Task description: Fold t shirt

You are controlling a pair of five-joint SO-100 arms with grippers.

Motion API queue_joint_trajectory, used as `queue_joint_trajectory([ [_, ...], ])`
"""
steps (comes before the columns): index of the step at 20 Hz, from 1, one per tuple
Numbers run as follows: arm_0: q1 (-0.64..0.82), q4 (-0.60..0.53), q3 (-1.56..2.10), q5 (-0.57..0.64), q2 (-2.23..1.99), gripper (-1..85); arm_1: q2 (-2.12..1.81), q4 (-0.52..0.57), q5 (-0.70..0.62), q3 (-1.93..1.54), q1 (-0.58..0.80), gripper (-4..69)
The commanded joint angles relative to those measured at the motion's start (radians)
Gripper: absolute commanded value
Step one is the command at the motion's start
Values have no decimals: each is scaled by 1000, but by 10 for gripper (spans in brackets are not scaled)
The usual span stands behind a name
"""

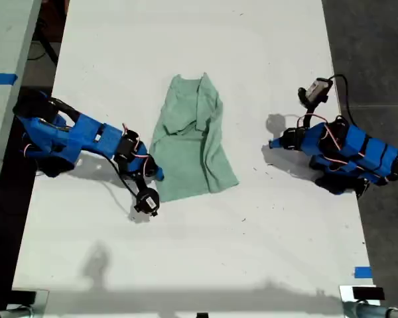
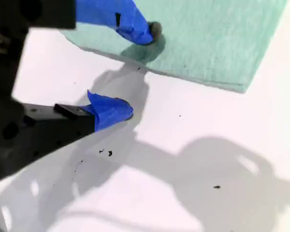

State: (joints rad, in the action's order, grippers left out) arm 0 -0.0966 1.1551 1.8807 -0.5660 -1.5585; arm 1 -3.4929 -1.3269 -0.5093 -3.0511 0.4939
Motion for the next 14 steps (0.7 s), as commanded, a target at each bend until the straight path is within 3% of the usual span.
queue_joint_trajectory([
  [1, 52, 14, -49, -9, 69, 166, -8, -6, 3, -58, 8, 8],
  [6, 91, 63, -209, 167, 285, 31, -8, -6, 3, -58, 8, 8],
  [8, 71, 138, -219, 161, 310, -3, -8, -6, 3, -58, 8, 8],
  [12, 34, 400, -242, 55, 230, -3, -8, -6, 2, -58, 8, 8],
  [14, 25, 433, -242, 31, 104, -3, -8, -6, 2, -58, 9, 8],
])
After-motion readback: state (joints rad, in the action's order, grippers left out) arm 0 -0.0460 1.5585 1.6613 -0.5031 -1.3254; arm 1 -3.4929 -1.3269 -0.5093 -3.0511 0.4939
